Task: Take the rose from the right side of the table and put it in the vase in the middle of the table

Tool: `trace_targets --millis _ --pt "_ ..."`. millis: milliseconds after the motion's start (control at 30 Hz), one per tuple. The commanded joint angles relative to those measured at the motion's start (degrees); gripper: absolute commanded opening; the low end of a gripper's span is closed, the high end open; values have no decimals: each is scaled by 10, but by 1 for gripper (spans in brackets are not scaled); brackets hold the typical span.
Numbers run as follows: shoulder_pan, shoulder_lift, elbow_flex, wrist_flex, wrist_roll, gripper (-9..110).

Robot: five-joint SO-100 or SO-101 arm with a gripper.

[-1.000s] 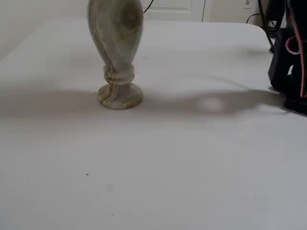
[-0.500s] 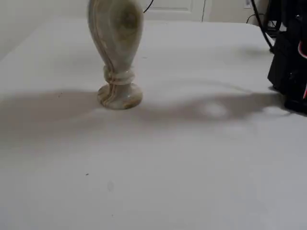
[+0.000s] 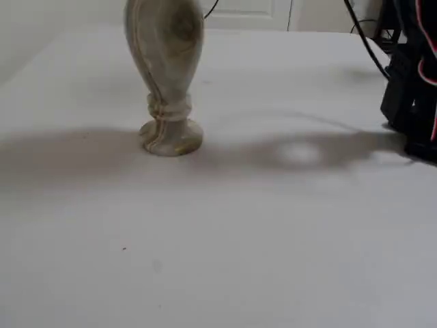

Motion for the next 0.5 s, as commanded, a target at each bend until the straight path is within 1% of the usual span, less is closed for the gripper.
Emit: trace_targets --millis 0,100,200,267,467 --pt "23 6 -18 5 -18 29" --pt "24 10 -18 23 -54 37" --pt "16 25 -18 28 -137 43" --pt "6 43 -18 32 -217 47" --pt "-31 119 -18 91 -510 47"
